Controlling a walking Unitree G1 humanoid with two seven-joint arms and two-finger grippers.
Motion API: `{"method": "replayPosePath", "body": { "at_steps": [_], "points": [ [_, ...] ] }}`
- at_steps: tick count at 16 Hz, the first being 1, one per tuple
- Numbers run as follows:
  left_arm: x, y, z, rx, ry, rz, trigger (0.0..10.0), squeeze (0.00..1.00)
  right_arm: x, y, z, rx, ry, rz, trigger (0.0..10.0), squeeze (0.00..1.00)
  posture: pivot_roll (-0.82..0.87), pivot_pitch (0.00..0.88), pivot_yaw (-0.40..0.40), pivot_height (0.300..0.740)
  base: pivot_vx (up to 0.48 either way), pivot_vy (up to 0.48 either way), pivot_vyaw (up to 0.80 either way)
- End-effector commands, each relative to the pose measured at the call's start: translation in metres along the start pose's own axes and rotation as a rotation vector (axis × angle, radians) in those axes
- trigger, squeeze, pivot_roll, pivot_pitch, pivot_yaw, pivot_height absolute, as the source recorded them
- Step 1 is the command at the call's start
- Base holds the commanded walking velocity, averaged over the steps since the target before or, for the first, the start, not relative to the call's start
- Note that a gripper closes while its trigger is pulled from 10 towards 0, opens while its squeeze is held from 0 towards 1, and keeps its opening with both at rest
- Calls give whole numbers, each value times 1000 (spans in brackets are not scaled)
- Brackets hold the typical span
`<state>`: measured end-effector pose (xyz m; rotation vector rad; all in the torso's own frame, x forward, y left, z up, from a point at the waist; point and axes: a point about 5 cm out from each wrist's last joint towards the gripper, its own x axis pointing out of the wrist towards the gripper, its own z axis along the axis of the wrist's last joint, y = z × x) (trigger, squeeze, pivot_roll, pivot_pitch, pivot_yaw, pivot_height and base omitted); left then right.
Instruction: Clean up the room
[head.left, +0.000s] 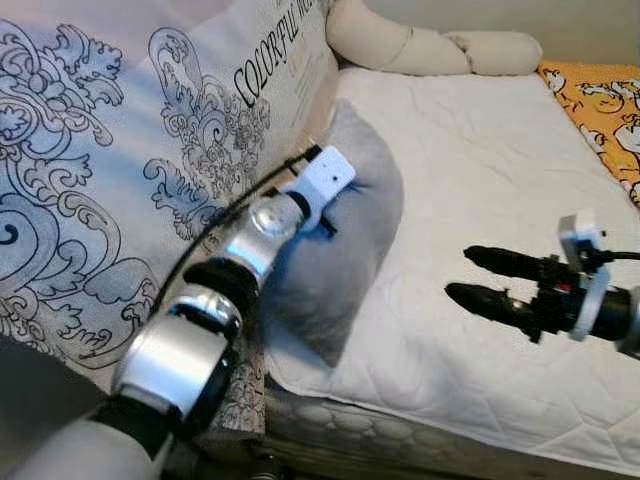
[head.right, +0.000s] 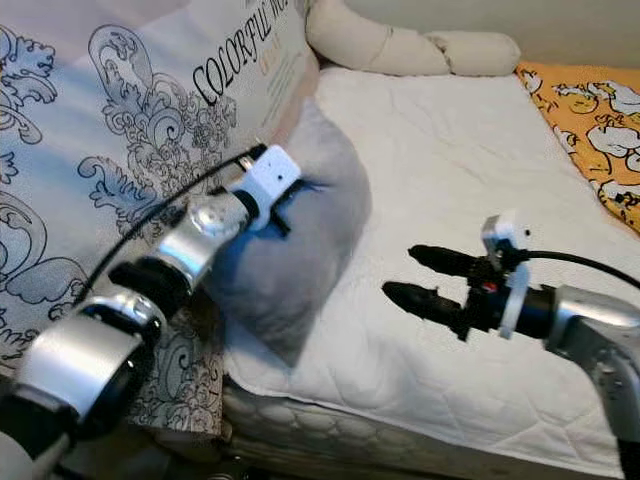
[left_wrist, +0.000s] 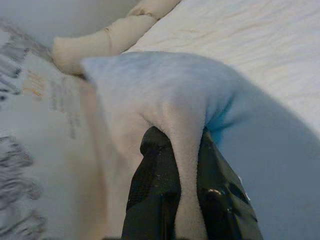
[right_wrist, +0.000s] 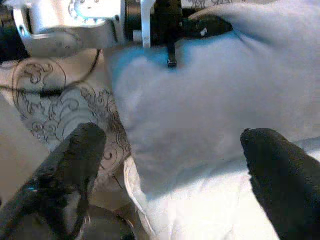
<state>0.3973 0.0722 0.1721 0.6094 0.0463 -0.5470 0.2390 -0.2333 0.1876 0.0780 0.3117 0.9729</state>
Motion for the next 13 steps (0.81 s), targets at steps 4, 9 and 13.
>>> {"method": "replayPosePath", "body": {
  "at_steps": [4, 9, 13],
  "points": [
    [0, 19, 6, -9, 29, 89, 10000, 0, -3, 5, 3, -24, 17, 23, 10000, 1000, -85, 0, 55, 740, 0, 0, 0],
    [1, 15, 8, -30, 28, 250, 10000, 0, -2, 4, 5, -47, 6, 14, 10000, 1000, -87, 0, 57, 740, 0, 0, 0],
    [5, -1, 25, -41, -69, 276, 10000, 0, -1, 6, 6, -49, 4, 23, 10000, 1000, -96, 0, 56, 740, 0, 0, 0]
  ]
}}
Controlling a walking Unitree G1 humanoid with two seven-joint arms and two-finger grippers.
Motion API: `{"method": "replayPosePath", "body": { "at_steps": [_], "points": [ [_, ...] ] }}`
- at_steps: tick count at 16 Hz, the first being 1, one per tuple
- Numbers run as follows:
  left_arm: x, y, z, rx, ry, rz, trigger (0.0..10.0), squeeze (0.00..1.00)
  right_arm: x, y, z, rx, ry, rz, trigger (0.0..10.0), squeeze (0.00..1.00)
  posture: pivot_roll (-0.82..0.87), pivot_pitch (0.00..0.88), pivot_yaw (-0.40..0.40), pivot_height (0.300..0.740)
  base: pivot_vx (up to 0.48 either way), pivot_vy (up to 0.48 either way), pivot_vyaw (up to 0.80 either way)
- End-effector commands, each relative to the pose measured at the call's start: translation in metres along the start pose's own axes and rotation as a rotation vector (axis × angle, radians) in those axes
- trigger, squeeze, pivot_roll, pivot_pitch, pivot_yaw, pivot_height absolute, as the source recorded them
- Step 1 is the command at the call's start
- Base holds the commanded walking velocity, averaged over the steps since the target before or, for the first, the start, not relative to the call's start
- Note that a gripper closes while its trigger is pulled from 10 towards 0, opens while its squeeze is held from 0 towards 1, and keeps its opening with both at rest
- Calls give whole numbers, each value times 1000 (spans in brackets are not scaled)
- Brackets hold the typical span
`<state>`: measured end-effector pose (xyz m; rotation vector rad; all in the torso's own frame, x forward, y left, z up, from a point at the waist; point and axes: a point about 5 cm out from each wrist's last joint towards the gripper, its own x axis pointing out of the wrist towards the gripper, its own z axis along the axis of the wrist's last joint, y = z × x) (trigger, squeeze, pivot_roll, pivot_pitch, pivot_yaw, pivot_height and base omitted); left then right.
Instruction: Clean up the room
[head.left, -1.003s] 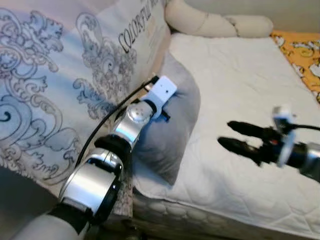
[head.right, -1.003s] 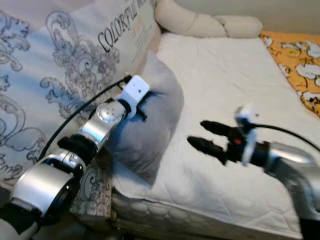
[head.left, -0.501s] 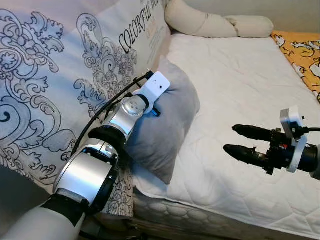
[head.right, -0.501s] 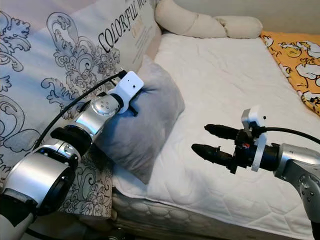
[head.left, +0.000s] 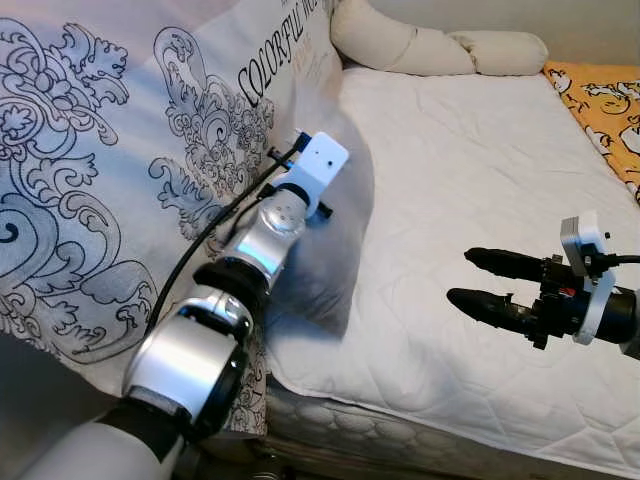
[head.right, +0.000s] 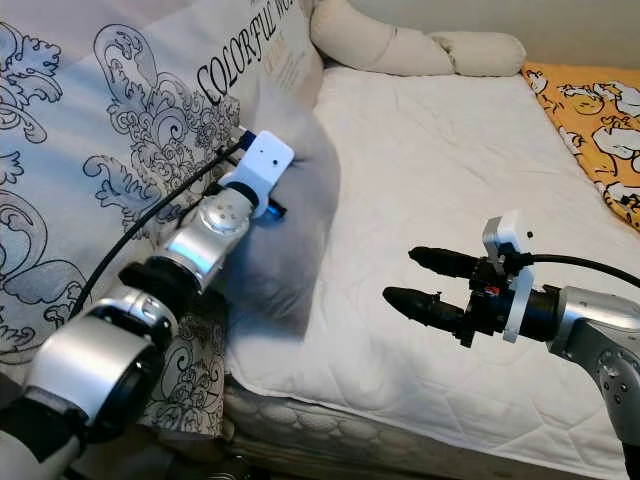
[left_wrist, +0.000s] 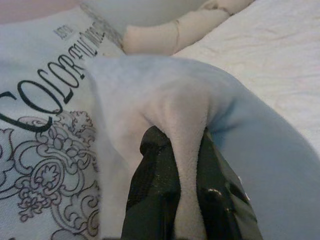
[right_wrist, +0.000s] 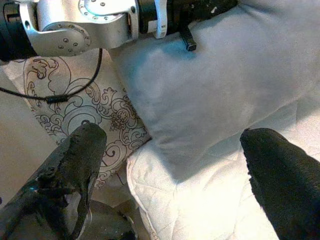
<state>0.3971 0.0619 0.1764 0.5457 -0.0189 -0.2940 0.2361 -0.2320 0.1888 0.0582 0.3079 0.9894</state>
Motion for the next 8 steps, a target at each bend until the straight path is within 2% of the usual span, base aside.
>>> {"method": "replayPosePath", "body": {
  "at_steps": [1, 3, 5, 8],
  "points": [
    [1, -1, 14, 21, -64, -2, 10000, 0, 1, 2, 5, -29, -3, 10, 10000, 1000, -98, 0, 57, 740, 0, 0, 0],
    [0, -7, 6, 57, -30, -33, 10000, 0, 2, 3, 4, -28, 5, 16, 10000, 1000, -103, 0, 58, 740, 0, 0, 0],
    [-1, -6, 1, 82, -13, -39, 10000, 0, 2, 3, 3, -29, 9, 16, 10000, 1000, -102, 0, 56, 740, 0, 0, 0],
    [0, 12, -1, 140, 8, 9, 10000, 0, 2, 2, 1, -31, 18, 12, 10000, 1000, -99, 0, 53, 740, 0, 0, 0]
  ]
}}
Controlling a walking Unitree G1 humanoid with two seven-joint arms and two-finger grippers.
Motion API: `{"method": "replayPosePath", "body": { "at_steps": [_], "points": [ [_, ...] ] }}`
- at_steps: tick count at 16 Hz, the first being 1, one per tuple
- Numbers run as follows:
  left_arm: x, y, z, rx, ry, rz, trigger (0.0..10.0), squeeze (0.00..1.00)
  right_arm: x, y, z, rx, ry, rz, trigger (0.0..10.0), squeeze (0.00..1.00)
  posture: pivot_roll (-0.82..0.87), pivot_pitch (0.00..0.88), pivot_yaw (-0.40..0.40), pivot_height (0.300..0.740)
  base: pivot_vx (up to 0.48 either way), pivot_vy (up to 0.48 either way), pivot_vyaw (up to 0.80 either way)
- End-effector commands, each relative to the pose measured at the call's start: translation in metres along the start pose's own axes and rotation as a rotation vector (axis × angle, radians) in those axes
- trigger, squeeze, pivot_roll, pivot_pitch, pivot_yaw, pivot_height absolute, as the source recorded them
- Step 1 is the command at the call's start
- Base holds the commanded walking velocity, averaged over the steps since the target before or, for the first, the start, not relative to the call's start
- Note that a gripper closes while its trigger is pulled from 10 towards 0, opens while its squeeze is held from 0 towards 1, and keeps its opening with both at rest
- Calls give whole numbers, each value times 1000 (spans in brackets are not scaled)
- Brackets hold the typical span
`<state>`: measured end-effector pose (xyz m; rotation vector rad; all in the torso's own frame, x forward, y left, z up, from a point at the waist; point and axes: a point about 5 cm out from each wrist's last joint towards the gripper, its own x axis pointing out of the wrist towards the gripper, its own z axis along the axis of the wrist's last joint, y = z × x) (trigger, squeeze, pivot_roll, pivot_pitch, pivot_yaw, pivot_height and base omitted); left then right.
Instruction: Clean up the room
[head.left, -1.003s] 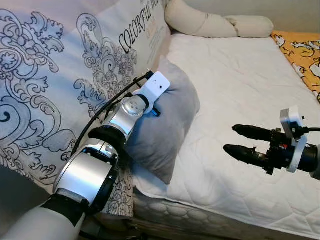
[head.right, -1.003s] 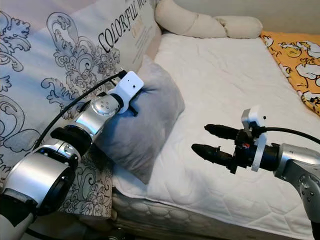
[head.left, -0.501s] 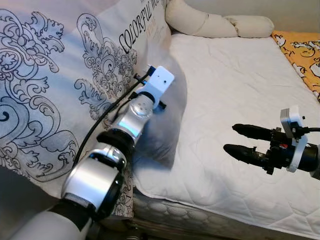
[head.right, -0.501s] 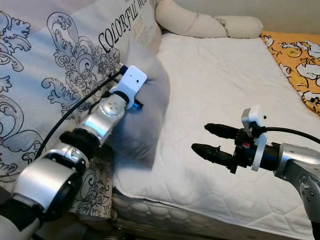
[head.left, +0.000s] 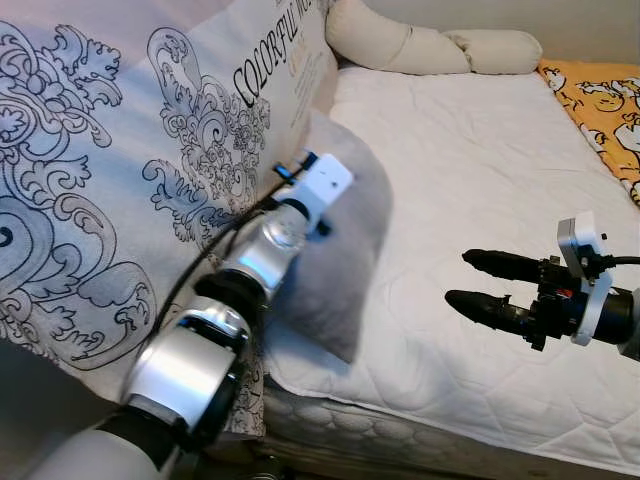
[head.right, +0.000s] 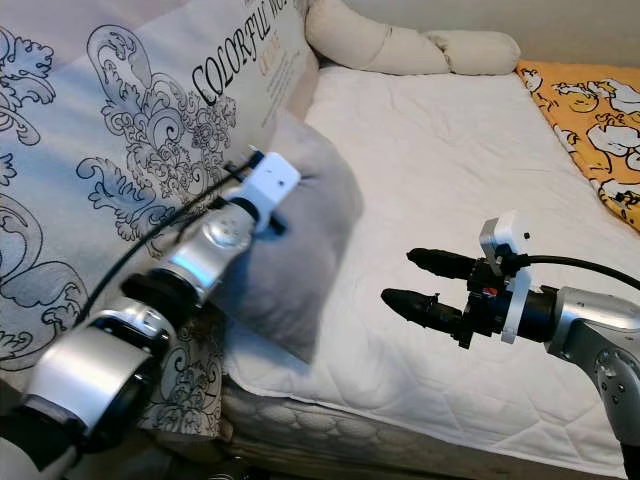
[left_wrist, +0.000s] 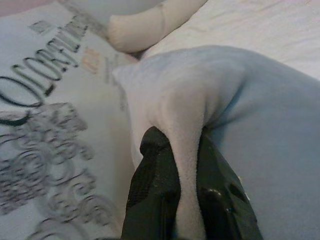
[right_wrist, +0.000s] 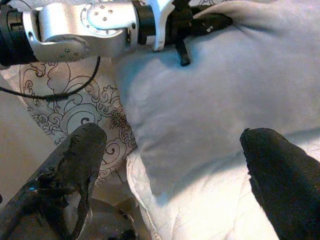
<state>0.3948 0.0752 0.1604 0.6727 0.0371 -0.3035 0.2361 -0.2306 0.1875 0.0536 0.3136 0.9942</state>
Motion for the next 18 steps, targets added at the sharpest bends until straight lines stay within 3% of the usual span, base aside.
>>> {"method": "replayPosePath", "body": {
  "at_steps": [1, 6, 10, 11, 12, 15, 17, 18],
  "points": [
    [3, 16, 19, 31, -56, 53, 10000, 0, 1, 1, 2, -31, 12, 4, 10000, 1000, -99, 0, 52, 740, 0, 0, 0],
    [4, 28, 22, 61, -74, 74, 10000, 0, 2, 2, 1, -26, 10, 8, 10000, 1000, -94, 0, 51, 740, 0, 0, 0],
    [2, 6, 10, 40, -59, -29, 10000, 0, 3, 3, -1, -28, 19, 12, 10000, 1000, -100, 0, 56, 740, 0, 0, 0],
    [2, 4, 8, 47, -59, -38, 10000, 749, 3, 3, -1, -28, 20, 13, 10000, 1000, -102, 0, 56, 740, 0, 0, 0],
    [1, 3, 6, 55, -57, -51, 10000, 1000, 3, 3, -1, -27, 22, 14, 10000, 1000, -102, 0, 56, 740, 0, 0, 0],
    [1, 10, 3, 74, -51, -43, 10000, 1000, 2, 3, -2, -25, 24, 15, 10000, 1000, -100, 0, 55, 740, 0, 0, 0],
    [0, 14, 8, 112, -101, -63, 10000, 1000, 2, 3, -3, -24, 24, 13, 10000, 1000, -97, 0, 54, 740, 0, 0, 0],
    [-2, 11, 20, 15, -184, -168, 10000, 1000, 2, 0, -5, -31, 39, -17, 10000, 1000, -94, 0, 55, 740, 0, 0, 0]
  ]
}}
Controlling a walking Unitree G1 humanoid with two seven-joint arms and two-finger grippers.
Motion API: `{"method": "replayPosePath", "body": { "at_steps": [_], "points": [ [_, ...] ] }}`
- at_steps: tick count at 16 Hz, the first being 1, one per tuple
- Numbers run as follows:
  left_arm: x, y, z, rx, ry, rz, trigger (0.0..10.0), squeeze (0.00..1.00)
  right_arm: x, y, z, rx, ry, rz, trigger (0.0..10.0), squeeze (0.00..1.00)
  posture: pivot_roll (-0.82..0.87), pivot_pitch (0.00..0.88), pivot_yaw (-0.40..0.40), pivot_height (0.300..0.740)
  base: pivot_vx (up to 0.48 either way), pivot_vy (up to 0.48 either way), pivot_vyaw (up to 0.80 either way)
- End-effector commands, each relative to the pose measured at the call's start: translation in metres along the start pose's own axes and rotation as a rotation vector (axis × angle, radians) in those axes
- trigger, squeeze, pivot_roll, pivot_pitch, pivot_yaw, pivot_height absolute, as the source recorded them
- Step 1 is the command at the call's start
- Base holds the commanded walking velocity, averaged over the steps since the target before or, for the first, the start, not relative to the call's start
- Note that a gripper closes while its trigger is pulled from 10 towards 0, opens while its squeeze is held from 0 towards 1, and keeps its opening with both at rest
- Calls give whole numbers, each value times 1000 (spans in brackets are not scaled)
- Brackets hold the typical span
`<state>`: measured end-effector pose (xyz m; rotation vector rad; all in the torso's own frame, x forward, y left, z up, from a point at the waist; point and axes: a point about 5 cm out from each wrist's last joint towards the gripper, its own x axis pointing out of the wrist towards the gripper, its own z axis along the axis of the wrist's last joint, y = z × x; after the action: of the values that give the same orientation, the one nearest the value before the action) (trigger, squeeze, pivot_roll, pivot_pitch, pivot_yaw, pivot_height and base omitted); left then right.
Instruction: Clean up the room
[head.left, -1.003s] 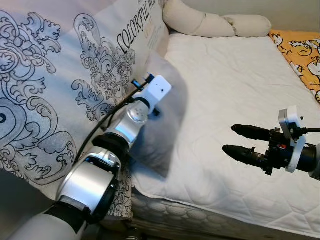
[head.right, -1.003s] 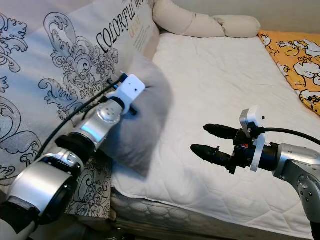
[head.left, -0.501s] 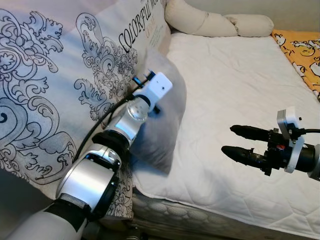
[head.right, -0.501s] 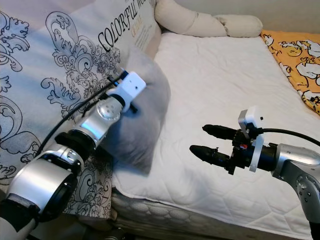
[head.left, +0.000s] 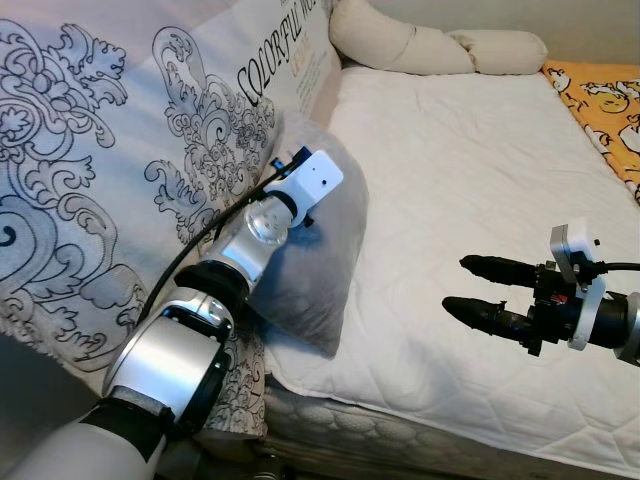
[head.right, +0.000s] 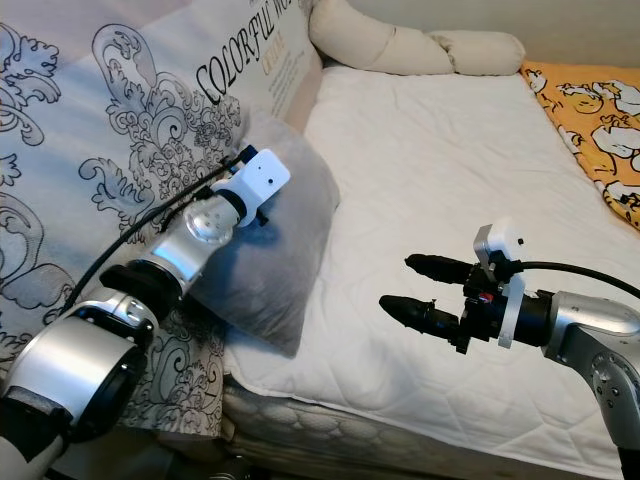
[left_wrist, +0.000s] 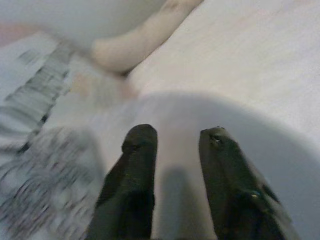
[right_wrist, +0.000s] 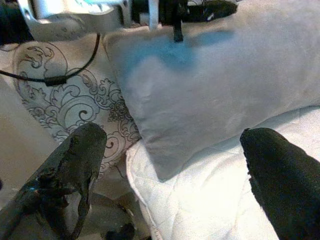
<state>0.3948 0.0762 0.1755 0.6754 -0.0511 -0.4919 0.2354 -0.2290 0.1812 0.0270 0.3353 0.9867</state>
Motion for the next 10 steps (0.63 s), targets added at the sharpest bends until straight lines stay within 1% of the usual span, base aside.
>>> {"method": "replayPosePath", "body": {
  "at_steps": [1, 2, 3, 4, 5, 6, 7, 8, 9, 10],
  "points": [
    [0, 3, 11, -33, -63, -22, 10000, 1000, 0, -1, 0, -21, 16, -18, 10000, 1000, -94, 0, 55, 740, 0, 0, 0],
    [-6, 8, 22, -195, -144, -19, 10000, 1000, 1, -5, 2, 12, -18, -41, 10000, 1000, -96, 0, 55, 740, 0, 0, 0],
    [-11, 10, 26, -293, -179, -20, 10000, 1000, 2, -6, 4, 13, -42, -51, 10000, 1000, -92, 0, 52, 740, 0, 0, 0],
    [-21, 14, 30, -401, -219, -15, 10000, 1000, 3, -7, 7, 6, -67, -68, 10000, 1000, -90, 0, 51, 740, 0, 0, 0],
    [-32, 16, 33, -457, -253, -18, 10000, 1000, 4, -7, 8, 10, -95, -71, 10000, 1000, -81, 0, 44, 740, 0, 0, 0],
    [-50, 20, 35, -479, -309, -10, 10000, 1000, 8, -5, 9, 17, -140, -80, 10000, 1000, -72, 0, 36, 740, 0, 0, 0],
    [-67, 15, 32, -462, -309, -53, 10000, 1000, 13, -5, 10, 27, -192, -118, 10000, 1000, -66, 0, 31, 740, 0, 0, 0],
    [-77, 11, 27, -459, -285, -47, 10000, 1000, 17, -4, 8, 44, -220, -136, 10000, 1000, -65, 0, 26, 740, 0, 0, 0],
    [-88, 8, 19, -480, -258, -8, 10000, 1000, 25, -3, 4, 45, -217, -166, 10000, 1000, -64, 0, 21, 740, 0, 0, 0],
    [-99, 6, 9, -526, -219, 46, 10000, 1000, 36, -5, -3, 49, -207, -237, 10000, 1000, -63, 0, 18, 740, 0, 0, 0]
  ]
}}
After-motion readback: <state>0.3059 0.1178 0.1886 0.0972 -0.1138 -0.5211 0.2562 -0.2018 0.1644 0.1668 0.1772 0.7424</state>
